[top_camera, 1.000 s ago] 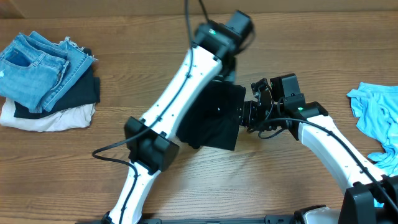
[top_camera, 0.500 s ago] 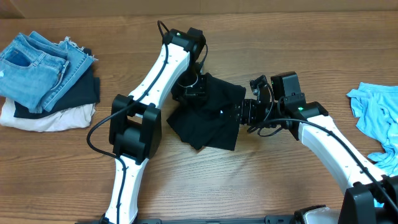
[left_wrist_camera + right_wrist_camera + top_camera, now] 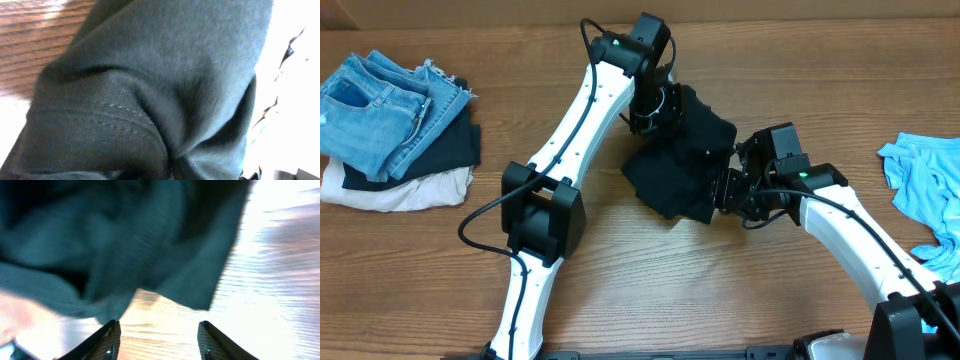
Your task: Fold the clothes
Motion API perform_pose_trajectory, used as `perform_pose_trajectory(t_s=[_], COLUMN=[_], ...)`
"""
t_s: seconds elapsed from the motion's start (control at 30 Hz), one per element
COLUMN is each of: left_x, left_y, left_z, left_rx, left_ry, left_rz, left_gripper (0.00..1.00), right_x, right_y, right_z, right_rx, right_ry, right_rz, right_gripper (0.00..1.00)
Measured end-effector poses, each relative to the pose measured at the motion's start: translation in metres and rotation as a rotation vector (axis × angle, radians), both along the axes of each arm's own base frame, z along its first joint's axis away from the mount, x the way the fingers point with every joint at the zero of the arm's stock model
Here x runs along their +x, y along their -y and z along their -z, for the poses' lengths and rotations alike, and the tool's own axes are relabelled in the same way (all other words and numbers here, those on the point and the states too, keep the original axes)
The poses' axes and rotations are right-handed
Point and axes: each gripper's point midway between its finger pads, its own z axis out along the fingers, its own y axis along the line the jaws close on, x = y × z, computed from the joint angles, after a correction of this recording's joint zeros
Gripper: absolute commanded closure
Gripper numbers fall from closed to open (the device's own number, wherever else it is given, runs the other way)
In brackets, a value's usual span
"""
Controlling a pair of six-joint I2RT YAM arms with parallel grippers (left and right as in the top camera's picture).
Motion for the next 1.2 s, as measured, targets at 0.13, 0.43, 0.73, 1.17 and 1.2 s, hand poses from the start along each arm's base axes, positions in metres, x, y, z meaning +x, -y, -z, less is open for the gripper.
perform_pose_trajectory(t_s=[0.13,0.43,0.73,1.17,1.2], left_x=[-0.006,0.003,-0.018,-0.072,-0.072], left_y=[0.01,-0.083,-0.164,-0.117,-0.117], left_z=[0.002,0.021,0.033,0.126,0.126], left_rx=[0.029,0.33,0.415,0.401,0.401], left_ry=[0.0,-0.039,-0.145,-0.219,-0.219], left_rz=[-0.006,-0.13,0.052,0.249,0.248], left_gripper=[0.43,0.35,0.43,0.47,0.47], right_x=[0.004,0.064,0.093,0.114,0.114], right_y=[0.01,-0.036,-0.031,0.08,0.087], right_z=[0.004,-0.052,0.028,-0.002,-0.002], right_rx=[-0.051,0.171,0.159,0.2,0.2], right_ry=[-0.006,0.399,0.226,0.204,0.205], right_rz=[0.065,-0.132,0.052,0.279,0.292], right_gripper=[0.46,0.36,0.96,0.48,0.48])
